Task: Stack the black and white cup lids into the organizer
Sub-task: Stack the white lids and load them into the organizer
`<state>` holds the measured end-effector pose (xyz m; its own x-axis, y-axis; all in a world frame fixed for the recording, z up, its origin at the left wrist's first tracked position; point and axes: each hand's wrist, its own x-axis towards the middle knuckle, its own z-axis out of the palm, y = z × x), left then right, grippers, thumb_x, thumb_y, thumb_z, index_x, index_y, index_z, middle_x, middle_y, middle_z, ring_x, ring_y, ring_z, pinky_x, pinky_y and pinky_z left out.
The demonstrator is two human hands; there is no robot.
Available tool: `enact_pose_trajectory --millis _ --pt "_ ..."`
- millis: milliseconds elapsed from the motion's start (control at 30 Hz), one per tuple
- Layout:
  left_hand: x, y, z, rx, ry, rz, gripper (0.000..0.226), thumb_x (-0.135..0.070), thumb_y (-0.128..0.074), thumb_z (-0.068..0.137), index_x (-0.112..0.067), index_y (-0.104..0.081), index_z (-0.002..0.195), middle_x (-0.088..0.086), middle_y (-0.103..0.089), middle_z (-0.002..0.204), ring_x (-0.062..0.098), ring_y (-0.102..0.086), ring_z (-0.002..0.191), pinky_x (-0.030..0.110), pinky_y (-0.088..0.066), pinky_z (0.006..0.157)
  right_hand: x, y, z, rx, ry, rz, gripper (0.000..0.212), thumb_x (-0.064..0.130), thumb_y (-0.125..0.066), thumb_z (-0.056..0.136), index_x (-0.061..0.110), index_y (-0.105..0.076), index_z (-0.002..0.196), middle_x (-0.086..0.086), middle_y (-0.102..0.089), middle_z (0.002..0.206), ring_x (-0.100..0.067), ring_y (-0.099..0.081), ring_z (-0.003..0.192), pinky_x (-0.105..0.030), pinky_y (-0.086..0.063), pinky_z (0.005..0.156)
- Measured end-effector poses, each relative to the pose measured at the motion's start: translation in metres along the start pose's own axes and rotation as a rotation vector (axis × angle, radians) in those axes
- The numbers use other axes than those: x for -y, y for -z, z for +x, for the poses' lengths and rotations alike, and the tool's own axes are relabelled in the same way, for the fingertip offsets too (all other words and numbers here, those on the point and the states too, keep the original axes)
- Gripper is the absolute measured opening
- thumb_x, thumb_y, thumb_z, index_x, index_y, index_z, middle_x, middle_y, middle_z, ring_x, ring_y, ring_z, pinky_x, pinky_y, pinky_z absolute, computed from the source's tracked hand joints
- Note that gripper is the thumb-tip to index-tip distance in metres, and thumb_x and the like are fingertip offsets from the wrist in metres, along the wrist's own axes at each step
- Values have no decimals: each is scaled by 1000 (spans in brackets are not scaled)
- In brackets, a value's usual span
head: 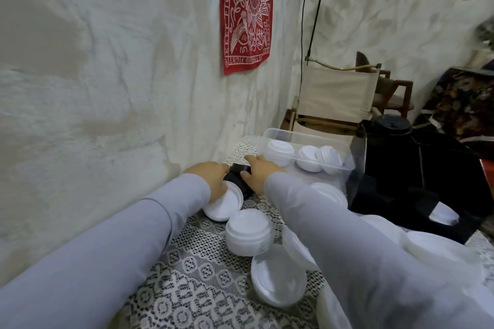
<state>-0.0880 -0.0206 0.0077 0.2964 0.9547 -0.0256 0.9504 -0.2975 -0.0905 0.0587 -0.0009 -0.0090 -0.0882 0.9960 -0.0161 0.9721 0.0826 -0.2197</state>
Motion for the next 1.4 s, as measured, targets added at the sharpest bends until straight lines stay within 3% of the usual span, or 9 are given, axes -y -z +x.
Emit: enact_pose_trajectory --millis 133,200,433,667,767,967,1067,1167,1400 --pt "0 1 -1 14 -17 63 31 -25 -42 95 -16 -55 121 10 -59 118 28 -57 106 28 -40 75 5 -6 12 53 -14 72 60 50 -47 90 26 -32 143 -8 -44 141 -32 -44 127 -44 -39 102" --pt "-3 1 -2 25 -33 81 27 -24 -41 95 -16 -57 116 10 -59 116 29 -58 104 29 -39 73 4 -8 15 42 10 78 52 47 -51 90 26 -40 137 -10 -50 134 -31 -49 121 -41 -42 99" --pt "-3 1 -3 13 -36 31 35 -35 -40 96 -16 -59 119 9 -59 118 28 -57 105 32 -43 81 -12 -2 1 -51 86 195 51 36 -61 88 31 -47 136 -9 -41 134 -29 -50 118 -34 -37 103" --pt "4 8 0 -172 22 -287 54 -32 -48 94 -13 -30 141 10 -53 130 29 -53 113 39 -44 93 -27 20 -24 -217 221 175 64 33 -63 89 27 -33 146 -2 -24 152 -20 -29 137 -25 -22 109" --pt "-1 14 0 -166 -12 -447 72 -30 -56 90 -16 -16 148 10 -47 136 28 -53 114 36 -42 95 -28 23 -33 -263 258 208 68 34 -66 87 26 -33 146 -1 -29 149 -19 -34 133 -27 -27 109" --pt "-15 18 -5 -142 -83 -492 62 -21 -65 82 -5 -37 135 13 -50 129 28 -55 108 35 -44 93 -29 18 -43 -236 264 340 81 27 -75 79 16 -32 146 0 -38 141 -17 -47 118 -29 -43 101" --pt "-12 17 -7 -152 -69 -523 72 -14 -64 82 -10 -28 144 12 -44 139 26 -49 120 30 -40 98 -30 14 -48 -247 284 409 74 14 -71 81 12 -34 145 -3 -41 140 -16 -48 121 -26 -46 98" --pt "-11 18 -10 -168 -75 -595 82 -9 -64 80 -13 -20 148 9 -37 146 23 -42 129 24 -34 101 -28 14 -53 -298 288 457 59 8 -66 85 12 -45 139 -5 -49 128 -15 -57 106 -25 -48 93" --pt "-11 17 -12 -168 -86 -642 93 -36 -74 77 -12 -20 148 8 -33 149 21 -36 134 27 -30 105 -27 11 -54 -352 330 399 47 5 -67 83 11 -57 129 -3 -55 114 -18 -63 91 -27 -49 90"
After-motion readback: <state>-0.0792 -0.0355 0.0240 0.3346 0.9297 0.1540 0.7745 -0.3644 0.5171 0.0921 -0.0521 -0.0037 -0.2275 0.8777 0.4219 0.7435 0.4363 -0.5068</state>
